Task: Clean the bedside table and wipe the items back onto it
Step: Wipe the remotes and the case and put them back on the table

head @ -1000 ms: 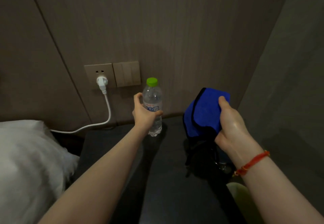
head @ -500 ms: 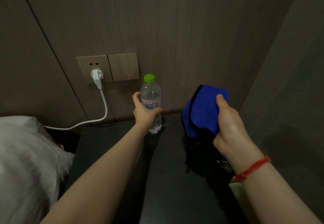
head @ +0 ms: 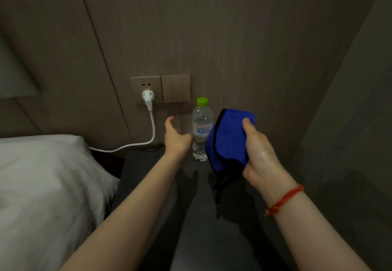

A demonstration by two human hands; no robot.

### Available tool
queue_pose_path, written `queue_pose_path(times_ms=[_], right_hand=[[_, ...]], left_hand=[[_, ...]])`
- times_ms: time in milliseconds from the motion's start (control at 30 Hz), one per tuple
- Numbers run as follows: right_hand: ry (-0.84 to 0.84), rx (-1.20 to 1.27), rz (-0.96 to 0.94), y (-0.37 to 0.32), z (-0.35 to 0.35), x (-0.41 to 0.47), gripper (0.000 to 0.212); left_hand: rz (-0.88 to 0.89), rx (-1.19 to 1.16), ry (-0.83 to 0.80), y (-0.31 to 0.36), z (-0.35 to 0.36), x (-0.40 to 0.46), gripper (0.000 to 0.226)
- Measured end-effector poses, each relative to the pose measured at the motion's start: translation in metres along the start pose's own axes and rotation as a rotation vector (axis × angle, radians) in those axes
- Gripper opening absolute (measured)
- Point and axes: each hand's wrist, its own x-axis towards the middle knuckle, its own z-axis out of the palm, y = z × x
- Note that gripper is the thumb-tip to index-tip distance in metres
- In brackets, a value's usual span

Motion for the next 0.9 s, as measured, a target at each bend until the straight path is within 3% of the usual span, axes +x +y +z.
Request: queue_pose_path(times_ms=[133, 267, 367, 467, 633, 900], right_hand=[[-0.073, -0.028, 0.032, 0.014, 0.037, -0.021, 0.047], [-0.139, -0.042, 0.052, 0.032, 0.079, -0.047, 0.045], [-0.197, -0.054, 0.072, 0.046, 0.111, -0.068, 0.041], [-0.257, -0.085, 0.067, 0.06, 0.142, -0.087, 0.044], [-0.318, -0.161, 0.065, 0.081, 0.18, -0.108, 0.044], [-0.384, -0.23, 0.083, 0.102, 0.205, -0.121, 0.038]], left_hand=[[0.031, 0.024, 0.142, 0.016, -0.072, -0.026, 0.049], [0.074, 0.177, 0.332, 0.026, -0.149, -0.05, 0.038], [0.054, 0.395, 0.448, 0.03, -0.205, -0.065, 0.037], [-0.08, 0.704, 0.525, 0.022, -0.255, -0.072, 0.041], [-0.359, 1.064, 0.516, -0.008, -0.31, -0.069, 0.04], [-0.397, 1.214, 0.488, -0.035, -0.322, -0.055, 0.05]])
